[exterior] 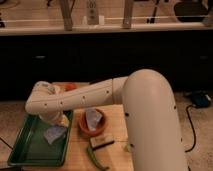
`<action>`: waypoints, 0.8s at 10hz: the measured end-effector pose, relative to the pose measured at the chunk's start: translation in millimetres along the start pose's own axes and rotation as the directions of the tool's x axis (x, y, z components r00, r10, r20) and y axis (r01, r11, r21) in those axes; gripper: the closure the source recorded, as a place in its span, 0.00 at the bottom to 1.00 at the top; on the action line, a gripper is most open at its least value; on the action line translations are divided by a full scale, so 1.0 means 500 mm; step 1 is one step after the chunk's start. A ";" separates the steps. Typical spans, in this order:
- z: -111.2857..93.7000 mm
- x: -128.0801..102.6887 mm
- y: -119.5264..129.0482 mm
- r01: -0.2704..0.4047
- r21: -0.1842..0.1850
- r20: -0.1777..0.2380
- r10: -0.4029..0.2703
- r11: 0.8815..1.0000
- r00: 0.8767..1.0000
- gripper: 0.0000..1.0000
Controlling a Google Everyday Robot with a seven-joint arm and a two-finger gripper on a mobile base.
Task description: Wipe tray with sponge
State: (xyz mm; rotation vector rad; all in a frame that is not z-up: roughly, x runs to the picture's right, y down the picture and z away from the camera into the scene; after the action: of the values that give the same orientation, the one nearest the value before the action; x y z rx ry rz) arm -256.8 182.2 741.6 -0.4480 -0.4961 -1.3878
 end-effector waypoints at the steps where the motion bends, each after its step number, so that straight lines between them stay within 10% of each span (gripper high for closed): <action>1: 0.007 -0.004 -0.013 0.018 0.007 0.013 -0.018 1.000 1.000 1.00; 8: 0.100 -0.029 -0.078 0.130 0.026 0.132 -0.132 0.991 0.982 1.00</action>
State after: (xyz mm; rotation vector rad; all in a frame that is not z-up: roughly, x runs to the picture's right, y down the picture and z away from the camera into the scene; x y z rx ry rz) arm -300.3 217.4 774.4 -0.5034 -0.6564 -1.4851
